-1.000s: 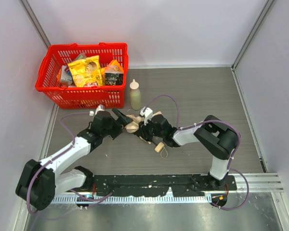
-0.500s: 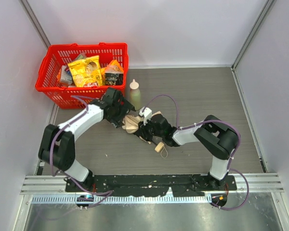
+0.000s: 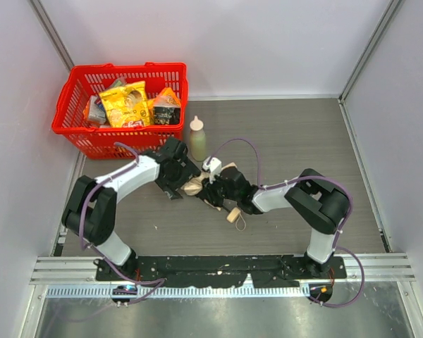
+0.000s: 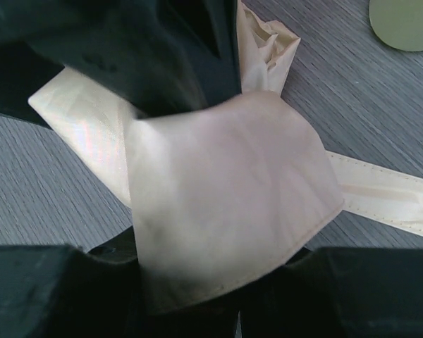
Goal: Put away the umbrella
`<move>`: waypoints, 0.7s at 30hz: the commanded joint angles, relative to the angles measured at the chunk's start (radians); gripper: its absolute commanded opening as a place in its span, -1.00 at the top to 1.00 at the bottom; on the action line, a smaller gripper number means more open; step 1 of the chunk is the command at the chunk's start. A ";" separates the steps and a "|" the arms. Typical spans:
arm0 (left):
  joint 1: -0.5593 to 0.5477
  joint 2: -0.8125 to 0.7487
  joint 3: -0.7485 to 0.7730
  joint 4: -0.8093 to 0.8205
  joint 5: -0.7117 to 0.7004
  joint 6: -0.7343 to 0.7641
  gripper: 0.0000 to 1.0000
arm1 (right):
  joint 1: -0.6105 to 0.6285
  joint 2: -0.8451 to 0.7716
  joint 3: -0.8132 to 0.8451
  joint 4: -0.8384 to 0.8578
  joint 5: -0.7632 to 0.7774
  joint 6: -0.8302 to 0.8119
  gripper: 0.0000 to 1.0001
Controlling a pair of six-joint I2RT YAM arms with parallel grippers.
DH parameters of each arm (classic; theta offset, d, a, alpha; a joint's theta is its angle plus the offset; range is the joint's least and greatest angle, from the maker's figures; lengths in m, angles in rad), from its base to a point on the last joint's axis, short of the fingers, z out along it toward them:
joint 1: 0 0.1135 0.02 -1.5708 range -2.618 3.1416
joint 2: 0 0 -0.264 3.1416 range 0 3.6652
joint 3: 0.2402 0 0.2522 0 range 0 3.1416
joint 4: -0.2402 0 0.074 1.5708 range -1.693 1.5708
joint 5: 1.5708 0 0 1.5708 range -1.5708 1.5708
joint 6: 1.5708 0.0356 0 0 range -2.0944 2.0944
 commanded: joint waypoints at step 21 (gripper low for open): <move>-0.060 -0.099 -0.473 0.604 -0.142 0.094 1.00 | -0.023 0.068 -0.007 -0.224 -0.177 0.084 0.98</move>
